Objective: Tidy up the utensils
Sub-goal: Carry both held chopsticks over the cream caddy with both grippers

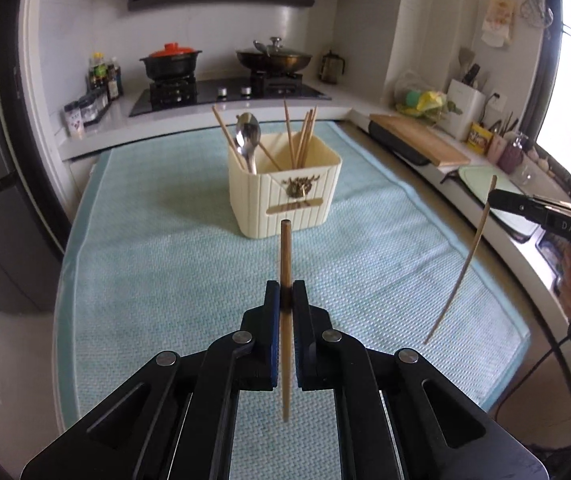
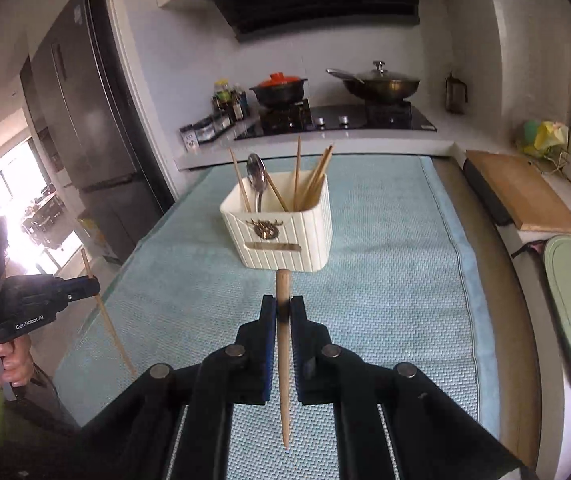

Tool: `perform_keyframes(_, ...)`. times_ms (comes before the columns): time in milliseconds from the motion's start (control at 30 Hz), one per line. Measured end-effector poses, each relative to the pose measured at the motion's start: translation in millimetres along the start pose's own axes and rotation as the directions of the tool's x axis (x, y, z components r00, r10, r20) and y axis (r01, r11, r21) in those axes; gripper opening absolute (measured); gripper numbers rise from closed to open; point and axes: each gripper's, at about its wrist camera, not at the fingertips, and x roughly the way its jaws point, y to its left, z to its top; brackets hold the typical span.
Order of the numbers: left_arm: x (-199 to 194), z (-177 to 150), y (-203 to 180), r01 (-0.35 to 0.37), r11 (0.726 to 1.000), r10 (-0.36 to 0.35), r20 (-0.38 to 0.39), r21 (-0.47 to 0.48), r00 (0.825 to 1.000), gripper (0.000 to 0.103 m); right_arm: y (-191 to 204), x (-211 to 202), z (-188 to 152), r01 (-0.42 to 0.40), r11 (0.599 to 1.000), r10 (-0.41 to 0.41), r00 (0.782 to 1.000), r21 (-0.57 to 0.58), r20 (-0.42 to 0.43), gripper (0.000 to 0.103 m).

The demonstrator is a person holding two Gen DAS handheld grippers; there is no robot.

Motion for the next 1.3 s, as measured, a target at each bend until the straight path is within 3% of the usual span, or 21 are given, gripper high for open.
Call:
perform_keyframes(267, -26.3, 8.5, -0.4, 0.012, 0.999, -0.007, 0.103, -0.04, 0.995, 0.004, 28.3, -34.5, 9.6, 0.035, 0.997, -0.024, 0.986, -0.065, 0.163, 0.007)
perform_keyframes(567, -34.6, 25.2, 8.8, 0.04, 0.994, -0.024, 0.153, -0.102, 0.988, 0.004, 34.7, -39.8, 26.8, 0.044, 0.997, -0.029, 0.975, -0.066, 0.221, 0.007)
perform_keyframes(767, -37.6, 69.7, 14.2, 0.064, 0.992, -0.041, 0.209, -0.106, 0.977, 0.004, 32.6, -33.0, 65.2, 0.062, 0.995, -0.038, 0.96, -0.075, 0.278, 0.007)
perform_keyframes(900, -34.9, 114.0, 16.4, 0.053, 0.994, -0.025, 0.278, -0.094, 0.96, 0.004, 29.5, -22.5, 103.3, 0.071, 0.995, -0.045, 0.939, -0.065, 0.341, 0.007)
perform_keyframes(1100, -11.9, 173.9, 14.8, 0.004, 0.997, 0.024, 0.379, -0.073, 0.925, 0.004, 27.9, 4.2, 156.9, 0.08, 0.995, -0.05, 0.903, -0.053, 0.426, 0.007)
perform_keyframes(1200, 21.3, 190.7, 16.6, -0.02, 0.997, 0.044, 0.373, -0.069, 0.927, 0.004, 28.9, 32.2, 172.1, 0.086, 0.994, -0.048, 0.906, -0.073, 0.42, 0.007)
perform_keyframes(1300, 65.8, 197.2, 20.4, -0.02, 0.997, 0.043, 0.317, -0.076, 0.947, 0.004, 29.7, 70.4, 177.4, 0.102, 0.989, -0.055, 0.924, -0.105, 0.378, 0.007)
